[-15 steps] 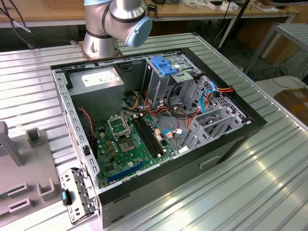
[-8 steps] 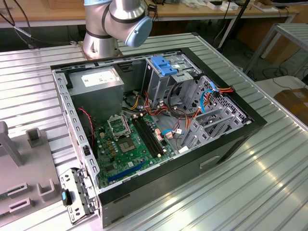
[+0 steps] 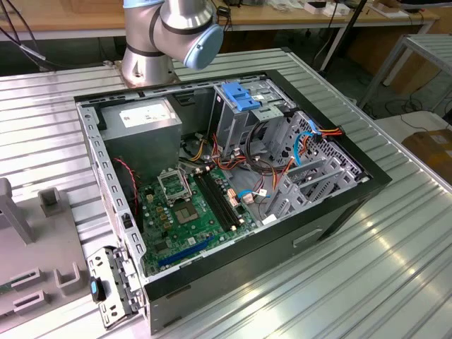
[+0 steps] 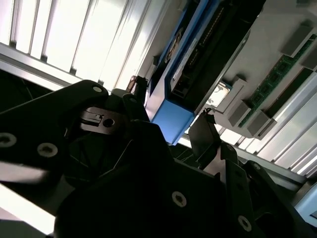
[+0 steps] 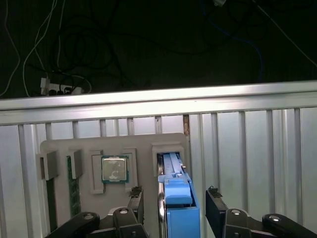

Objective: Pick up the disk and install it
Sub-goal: 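Pick up the disk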

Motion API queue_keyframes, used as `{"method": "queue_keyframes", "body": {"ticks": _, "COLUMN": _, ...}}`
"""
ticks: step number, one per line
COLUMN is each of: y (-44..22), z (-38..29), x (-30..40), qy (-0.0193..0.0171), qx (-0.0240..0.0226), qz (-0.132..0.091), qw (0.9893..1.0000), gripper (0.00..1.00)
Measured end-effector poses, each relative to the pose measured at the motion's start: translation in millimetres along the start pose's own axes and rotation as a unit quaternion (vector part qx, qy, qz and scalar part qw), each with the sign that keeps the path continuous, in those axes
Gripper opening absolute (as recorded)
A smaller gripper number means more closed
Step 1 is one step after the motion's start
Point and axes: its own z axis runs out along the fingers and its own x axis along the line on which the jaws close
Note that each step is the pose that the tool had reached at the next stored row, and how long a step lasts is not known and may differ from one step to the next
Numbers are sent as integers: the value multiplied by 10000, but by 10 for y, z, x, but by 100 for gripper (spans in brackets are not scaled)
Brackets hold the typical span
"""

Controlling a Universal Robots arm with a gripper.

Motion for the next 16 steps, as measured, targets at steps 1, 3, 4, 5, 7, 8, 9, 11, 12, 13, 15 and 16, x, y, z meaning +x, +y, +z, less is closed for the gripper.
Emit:
{"method": "queue_keyframes", "body": {"ticks": 1, "y": 1, "z": 11, "x": -8, "qy": 0, "qx": 0, "qz": 2, "qw": 10000, "gripper": 61}}
{"method": "queue_keyframes", "body": {"ticks": 3, "y": 2, "z": 31, "x": -15, "qy": 0, "qx": -1, "qz": 4, "qw": 10000, "gripper": 61}}
{"method": "queue_keyframes", "body": {"ticks": 4, "y": 2, "z": 35, "x": -15, "qy": -1, "qx": -1, "qz": 4, "qw": 10000, "gripper": 61}}
{"method": "queue_keyframes", "body": {"ticks": 5, "y": 2, "z": 38, "x": -16, "qy": -1, "qx": -1, "qz": 4, "qw": 10000, "gripper": 60}}
{"method": "queue_keyframes", "body": {"ticks": 7, "y": 2, "z": 43, "x": -16, "qy": -2, "qx": -1, "qz": 4, "qw": 10000, "gripper": 53}}
{"method": "queue_keyframes", "body": {"ticks": 8, "y": 2, "z": 44, "x": -16, "qy": -2, "qx": -1, "qz": 5, "qw": 10000, "gripper": 53}}
{"method": "queue_keyframes", "body": {"ticks": 9, "y": 2, "z": 44, "x": -16, "qy": -2, "qx": -1, "qz": 4, "qw": 10000, "gripper": 53}}
{"method": "queue_keyframes", "body": {"ticks": 11, "y": 2, "z": 45, "x": -16, "qy": -3, "qx": 0, "qz": 19, "qw": 10000, "gripper": 53}}
{"method": "queue_keyframes", "body": {"ticks": 12, "y": 2, "z": 40, "x": -16, "qy": -2, "qx": 0, "qz": 48, "qw": 10000, "gripper": 53}}
{"method": "queue_keyframes", "body": {"ticks": 13, "y": 2, "z": 31, "x": -16, "qy": 0, "qx": -2, "qz": 74, "qw": 10000, "gripper": 53}}
{"method": "queue_keyframes", "body": {"ticks": 15, "y": 2, "z": 31, "x": -16, "qy": 0, "qx": 0, "qz": 90, "qw": 10000, "gripper": 53}}
{"method": "queue_keyframes", "body": {"ticks": 16, "y": 2, "z": 30, "x": -16, "qy": 0, "qx": -1, "qz": 94, "qw": 10000, "gripper": 53}}
